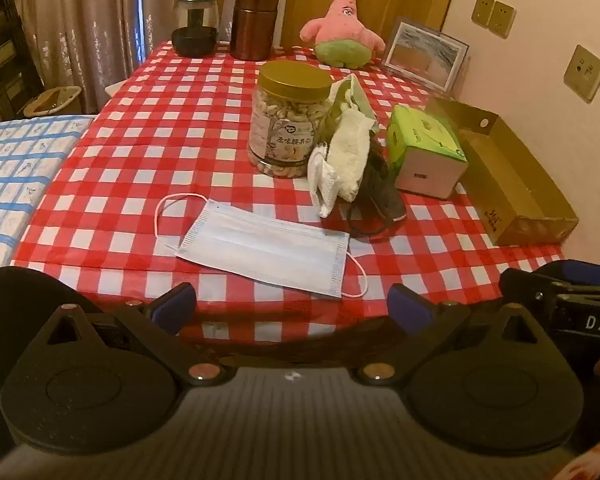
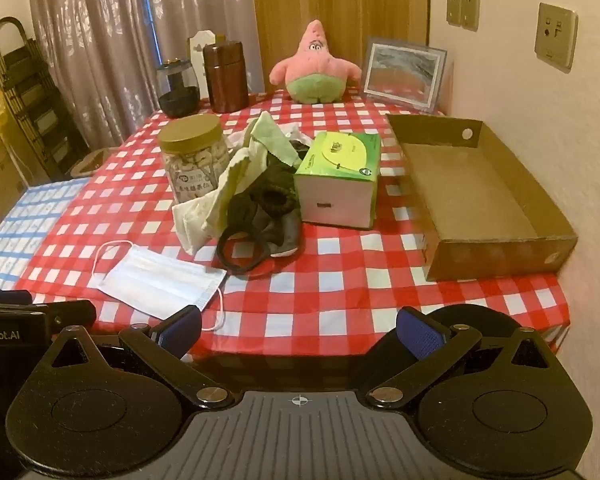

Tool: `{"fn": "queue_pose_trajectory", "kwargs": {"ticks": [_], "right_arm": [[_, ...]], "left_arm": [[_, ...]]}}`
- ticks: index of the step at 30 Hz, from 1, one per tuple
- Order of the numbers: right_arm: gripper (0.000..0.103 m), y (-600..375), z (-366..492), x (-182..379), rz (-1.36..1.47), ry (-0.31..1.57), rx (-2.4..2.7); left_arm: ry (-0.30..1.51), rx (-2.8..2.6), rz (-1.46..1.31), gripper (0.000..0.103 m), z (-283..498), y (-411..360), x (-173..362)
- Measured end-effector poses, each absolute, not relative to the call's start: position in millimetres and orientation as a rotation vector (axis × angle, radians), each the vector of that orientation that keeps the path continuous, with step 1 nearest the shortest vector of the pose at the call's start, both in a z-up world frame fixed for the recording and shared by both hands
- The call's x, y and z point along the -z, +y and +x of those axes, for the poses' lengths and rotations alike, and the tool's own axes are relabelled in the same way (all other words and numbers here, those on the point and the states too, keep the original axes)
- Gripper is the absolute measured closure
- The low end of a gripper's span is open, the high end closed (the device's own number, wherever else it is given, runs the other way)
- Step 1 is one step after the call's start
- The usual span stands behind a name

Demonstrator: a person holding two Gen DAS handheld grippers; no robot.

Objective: Organize soft objects

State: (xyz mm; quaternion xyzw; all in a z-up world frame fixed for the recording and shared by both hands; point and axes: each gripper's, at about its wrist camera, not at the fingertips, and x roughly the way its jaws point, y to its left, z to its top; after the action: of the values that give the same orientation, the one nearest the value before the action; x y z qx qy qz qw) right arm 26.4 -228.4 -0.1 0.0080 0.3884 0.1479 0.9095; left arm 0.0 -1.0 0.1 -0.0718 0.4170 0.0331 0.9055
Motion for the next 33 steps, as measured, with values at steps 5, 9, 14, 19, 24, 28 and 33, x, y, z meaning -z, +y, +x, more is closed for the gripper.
{"fn": "queue_pose_trajectory", "kwargs": {"ticks": [5,9,14,19,24,28,33], "right_arm": [[0.001,-228,26,0,0.018,0.798,-0.305],[0.001,-228,26,0,0.017,0.798,-0.304],[0.001,-228,27,-1,0.015,0.798,-0.305],[0.001,-228,26,-1,0.015,0.797,-0.304],[0.001,-228,27,-2,0.014,0.796,-0.302],[0.001,-228,27,-1,0.015,0.796,-0.303],[0.001,-228,27,-1,0.015,0.796,-0.303]], "left_arm": [[0.854,-0.077,-0.131,0.004,-2,-10,0],[0.853,-0.071,-0.129,0.004,-1,-15,2],[0.86,-0.046,-0.159,0.005,-1,-4,-1],[0.858,-0.045,-0.16,0.005,-2,-4,-3],[0.858,-0.044,-0.159,0.005,-2,-4,-4],[0.857,-0.042,-0.159,0.005,-2,-3,-5],[0.858,-0.043,-0.16,0.005,-2,-3,-5]]}}
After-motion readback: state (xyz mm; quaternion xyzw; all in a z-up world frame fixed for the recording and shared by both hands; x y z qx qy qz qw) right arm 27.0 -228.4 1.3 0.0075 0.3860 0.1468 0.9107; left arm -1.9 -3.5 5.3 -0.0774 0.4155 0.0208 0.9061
